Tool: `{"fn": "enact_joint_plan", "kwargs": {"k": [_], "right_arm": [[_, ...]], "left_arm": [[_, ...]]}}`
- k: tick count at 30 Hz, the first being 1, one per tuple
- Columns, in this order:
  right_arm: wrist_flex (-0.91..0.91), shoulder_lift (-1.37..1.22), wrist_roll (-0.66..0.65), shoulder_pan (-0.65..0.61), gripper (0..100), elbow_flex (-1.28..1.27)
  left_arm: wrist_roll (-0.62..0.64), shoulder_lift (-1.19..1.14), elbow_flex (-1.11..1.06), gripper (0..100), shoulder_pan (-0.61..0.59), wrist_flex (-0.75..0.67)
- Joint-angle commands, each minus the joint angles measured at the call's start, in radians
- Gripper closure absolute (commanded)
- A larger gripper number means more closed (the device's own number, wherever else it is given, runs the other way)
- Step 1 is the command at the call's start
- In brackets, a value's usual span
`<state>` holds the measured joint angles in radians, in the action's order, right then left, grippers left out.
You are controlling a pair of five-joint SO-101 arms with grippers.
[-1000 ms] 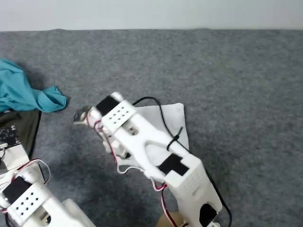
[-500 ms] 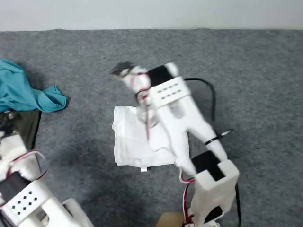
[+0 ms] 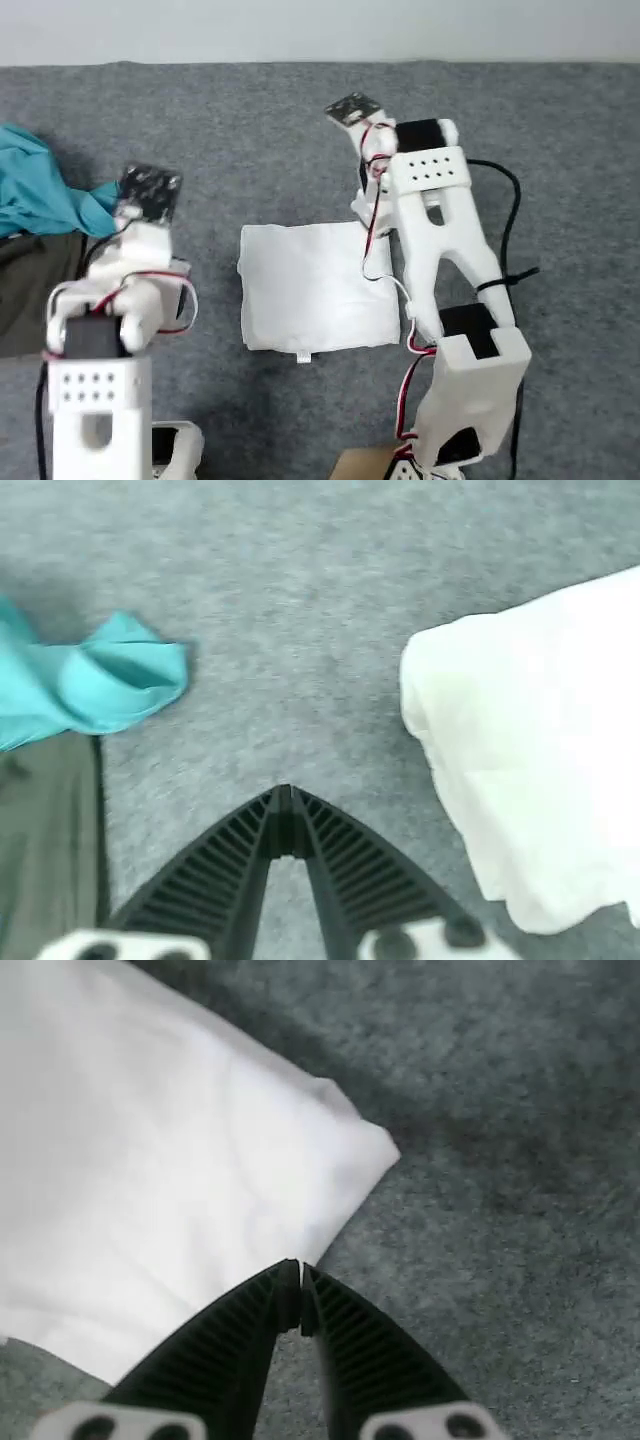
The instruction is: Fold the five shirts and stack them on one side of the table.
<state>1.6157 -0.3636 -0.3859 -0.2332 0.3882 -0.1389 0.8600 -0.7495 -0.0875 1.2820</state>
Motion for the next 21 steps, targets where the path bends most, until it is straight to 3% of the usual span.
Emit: {"fn": "enact_joint_plan", "kwargs": {"k": [1, 9, 21], "right_arm": [[-0.022, 0.005, 0.011, 0.025, 98.9, 0.009], [-0.045, -0.013, 0.012, 0.025, 98.9, 0.005], [-0.051, -0.079, 0.012, 0.025, 98.9, 0.008]], "left_arm": [[0.011, -0.172, 0.151, 100, 0.058, -0.02], [0.012, -0.54, 0.421, 100, 0.184, -0.014], [0.012, -1.126, 0.866, 100, 0.221, 0.012]]}}
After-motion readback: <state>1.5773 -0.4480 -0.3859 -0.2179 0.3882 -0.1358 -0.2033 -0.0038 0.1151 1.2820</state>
